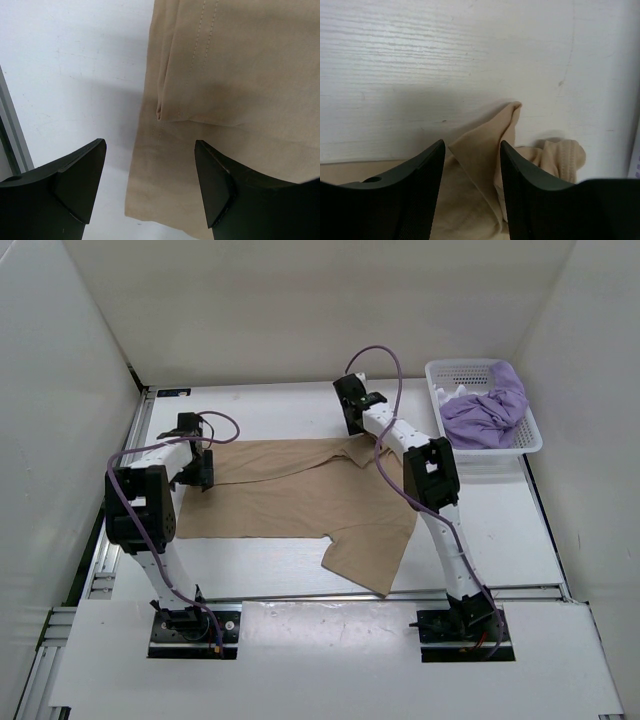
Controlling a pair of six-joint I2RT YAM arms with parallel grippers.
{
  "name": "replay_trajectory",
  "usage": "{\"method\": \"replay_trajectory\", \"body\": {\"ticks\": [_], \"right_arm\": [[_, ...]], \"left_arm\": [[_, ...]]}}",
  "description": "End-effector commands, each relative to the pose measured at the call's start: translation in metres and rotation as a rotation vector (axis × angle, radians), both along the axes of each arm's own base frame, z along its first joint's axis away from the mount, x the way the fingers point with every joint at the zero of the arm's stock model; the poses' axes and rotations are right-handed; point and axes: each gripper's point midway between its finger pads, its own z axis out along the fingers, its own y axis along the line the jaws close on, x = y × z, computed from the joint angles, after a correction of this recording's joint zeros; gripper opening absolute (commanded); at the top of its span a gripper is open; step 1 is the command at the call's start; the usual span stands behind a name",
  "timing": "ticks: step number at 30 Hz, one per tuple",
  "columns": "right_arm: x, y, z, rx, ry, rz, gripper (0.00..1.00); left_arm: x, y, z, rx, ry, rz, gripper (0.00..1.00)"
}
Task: Fold and stack the t-shirts
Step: Fold the flattened tshirt in 1/3 of the way
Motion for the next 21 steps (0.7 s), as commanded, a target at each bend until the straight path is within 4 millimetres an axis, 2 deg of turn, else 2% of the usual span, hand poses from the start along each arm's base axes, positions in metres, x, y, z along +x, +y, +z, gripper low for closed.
{"method": "replay_trajectory", "body": {"ticks": [1, 2, 5, 8, 10, 12, 13, 15, 16, 18, 19, 20, 21], "right_arm": [[0.009, 0.013, 0.001, 0.051, -0.036, -0.008, 0.53], [0.01, 0.015, 0.004, 0.062, -0.045, -0.014, 0.51], [0.012, 0.013, -0.006, 0.054, -0.044, -0.031, 0.46], [0.015, 0.004, 0.002, 0.021, -0.08, -0.076, 0.28], [0.017, 0.002, 0.017, 0.03, -0.111, -0.094, 0.12], [0.016, 0.006, 0.03, 0.033, -0.133, -0.092, 0.04], [0.016, 0.006, 0.044, 0.038, -0.152, -0.086, 0.0], [0.012, 0.012, 0.06, 0.052, -0.173, -0.074, 0.0], [0.009, 0.01, 0.077, 0.069, -0.191, -0.08, 0.0], [-0.002, 0.017, 0.082, 0.1, -0.177, -0.064, 0.0], [-0.007, 0.018, 0.097, 0.142, -0.193, -0.074, 0.0], [-0.011, 0.018, 0.099, 0.161, -0.19, -0.079, 0.0], [-0.017, 0.017, 0.093, 0.169, -0.167, -0.079, 0.0]], "left_arm": [[0.007, 0.0, 0.005, -0.012, -0.027, 0.003, 0.82], [0.007, 0.0, 0.002, -0.012, -0.018, 0.003, 0.82], [0.007, 0.0, 0.002, -0.012, -0.018, 0.003, 0.82], [0.006, 0.004, 0.002, -0.012, -0.018, 0.012, 0.82], [0.006, 0.002, 0.001, -0.021, -0.018, 0.009, 0.82], [0.007, 0.002, 0.005, -0.02, -0.027, 0.009, 0.82], [0.007, 0.002, 0.005, -0.02, -0.027, 0.009, 0.82], [0.007, 0.002, 0.005, -0.02, -0.027, 0.009, 0.82], [0.007, 0.002, 0.005, -0.02, -0.027, 0.009, 0.82], [0.008, 0.004, 0.012, -0.011, -0.045, 0.012, 0.82], [0.008, 0.005, 0.016, -0.002, -0.056, 0.015, 0.82], [0.01, 0.007, 0.027, 0.011, -0.084, 0.02, 0.82], [0.014, 0.006, 0.037, 0.036, -0.111, 0.013, 0.82]]}}
